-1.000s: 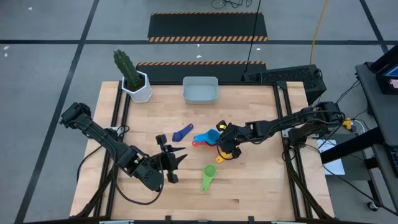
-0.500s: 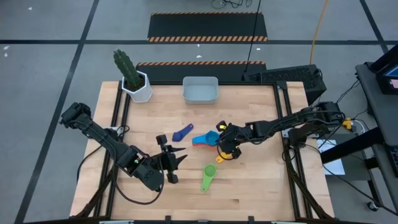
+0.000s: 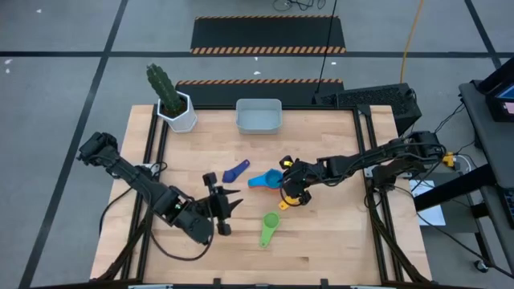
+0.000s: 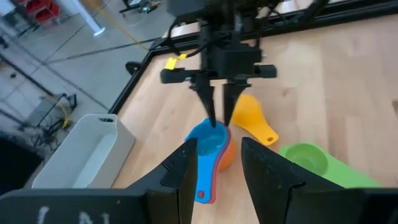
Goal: Nest measuring cups in basket
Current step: Stack the light blue measuring cup on top of the red measuring cup
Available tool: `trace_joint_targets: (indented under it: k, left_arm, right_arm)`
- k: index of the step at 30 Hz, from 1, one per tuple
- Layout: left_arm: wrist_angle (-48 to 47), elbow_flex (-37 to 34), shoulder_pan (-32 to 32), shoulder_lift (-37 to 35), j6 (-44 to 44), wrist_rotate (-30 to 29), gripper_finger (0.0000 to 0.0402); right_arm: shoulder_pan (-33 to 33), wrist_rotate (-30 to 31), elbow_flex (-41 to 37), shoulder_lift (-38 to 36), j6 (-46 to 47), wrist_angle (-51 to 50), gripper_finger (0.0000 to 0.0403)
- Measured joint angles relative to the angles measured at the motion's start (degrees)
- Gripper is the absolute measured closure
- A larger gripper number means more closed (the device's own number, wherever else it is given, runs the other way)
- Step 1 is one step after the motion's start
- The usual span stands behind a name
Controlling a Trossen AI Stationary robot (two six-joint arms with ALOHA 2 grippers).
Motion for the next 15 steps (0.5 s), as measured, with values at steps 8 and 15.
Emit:
trace_joint_targets:
  k: [8, 15]
  left_arm:
    - [-3.4, 0.0, 5.1, 0.6, -4.0, 4.5, 0.0261]
    - [-5.4, 0.0, 9.6, 4.0, -7.7, 7.0, 0.0189]
  right_arm:
    - [0.4, 0.0, 0.0, -1.8, 3.2, -0.4, 0.0307]
    - [2.0, 0.0, 0.0, -4.1, 6.8, -0.3, 0.0307]
